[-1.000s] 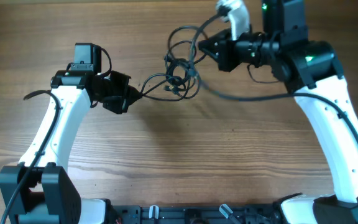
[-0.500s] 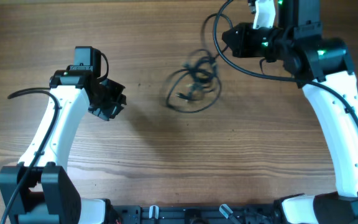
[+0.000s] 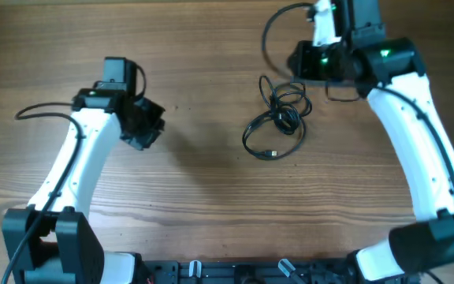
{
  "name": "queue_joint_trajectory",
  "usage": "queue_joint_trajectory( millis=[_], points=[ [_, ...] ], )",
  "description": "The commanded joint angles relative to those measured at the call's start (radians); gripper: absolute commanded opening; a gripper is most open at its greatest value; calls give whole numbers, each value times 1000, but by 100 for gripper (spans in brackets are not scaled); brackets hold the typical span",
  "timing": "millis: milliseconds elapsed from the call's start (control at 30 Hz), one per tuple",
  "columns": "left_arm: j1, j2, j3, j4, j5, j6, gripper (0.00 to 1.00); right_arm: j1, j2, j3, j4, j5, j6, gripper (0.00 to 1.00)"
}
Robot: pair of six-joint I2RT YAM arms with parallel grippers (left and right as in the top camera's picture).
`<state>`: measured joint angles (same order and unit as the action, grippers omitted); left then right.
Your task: Untangle cables
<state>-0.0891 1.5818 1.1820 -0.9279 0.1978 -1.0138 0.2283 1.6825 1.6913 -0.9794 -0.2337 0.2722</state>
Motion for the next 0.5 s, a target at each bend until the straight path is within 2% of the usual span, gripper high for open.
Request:
queue_joint_trajectory(
  millis=[0,67,100,167,233,400,467],
  points=[
    [-101,5,-7,57,-25,14,11,-66,84,15,-62,51,3,42],
    [-153,6,-7,91,-39,11,11,-74,149,15,-121,38,-40,45],
    [-168,6,-7,104,-39,11,11,-70,181,15,-135,-12,-98,46],
    [-192,6,-7,121,-40,-5,13,-58,253,15,-159,-159,-250,55],
    [-195,6,-7,121,-39,-15,13,-46,317,15,-184,-256,-350,56],
    [-194,6,-7,121,-39,-14,14,-15,401,14,-187,-254,-378,54],
    [-194,6,-7,122,-39,-15,15,0,406,14,-181,-263,-377,43]
  ],
)
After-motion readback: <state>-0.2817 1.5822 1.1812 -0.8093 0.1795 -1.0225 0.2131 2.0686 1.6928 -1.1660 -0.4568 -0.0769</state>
